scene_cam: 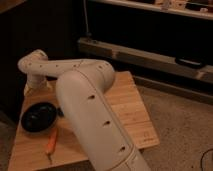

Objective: Push the ceramic bowl across the table

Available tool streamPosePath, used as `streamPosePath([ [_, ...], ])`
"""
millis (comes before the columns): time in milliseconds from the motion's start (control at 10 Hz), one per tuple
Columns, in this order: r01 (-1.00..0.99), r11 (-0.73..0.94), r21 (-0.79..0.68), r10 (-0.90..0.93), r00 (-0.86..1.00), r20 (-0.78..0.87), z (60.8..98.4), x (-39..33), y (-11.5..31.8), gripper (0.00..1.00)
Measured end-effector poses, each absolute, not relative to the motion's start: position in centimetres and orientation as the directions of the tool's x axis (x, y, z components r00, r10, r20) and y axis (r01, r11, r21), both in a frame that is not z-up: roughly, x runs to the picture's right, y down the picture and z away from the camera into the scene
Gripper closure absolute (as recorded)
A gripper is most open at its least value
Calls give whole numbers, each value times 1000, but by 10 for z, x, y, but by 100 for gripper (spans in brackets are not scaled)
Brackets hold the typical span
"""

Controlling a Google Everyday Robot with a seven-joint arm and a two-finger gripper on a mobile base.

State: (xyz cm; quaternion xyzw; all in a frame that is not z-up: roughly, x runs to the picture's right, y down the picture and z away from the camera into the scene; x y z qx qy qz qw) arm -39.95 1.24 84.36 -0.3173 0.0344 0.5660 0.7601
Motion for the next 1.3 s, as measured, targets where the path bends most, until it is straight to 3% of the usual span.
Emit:
streamPosePath([
  [1300, -869, 241, -433, 765, 445, -467, 876, -438, 70, 20],
])
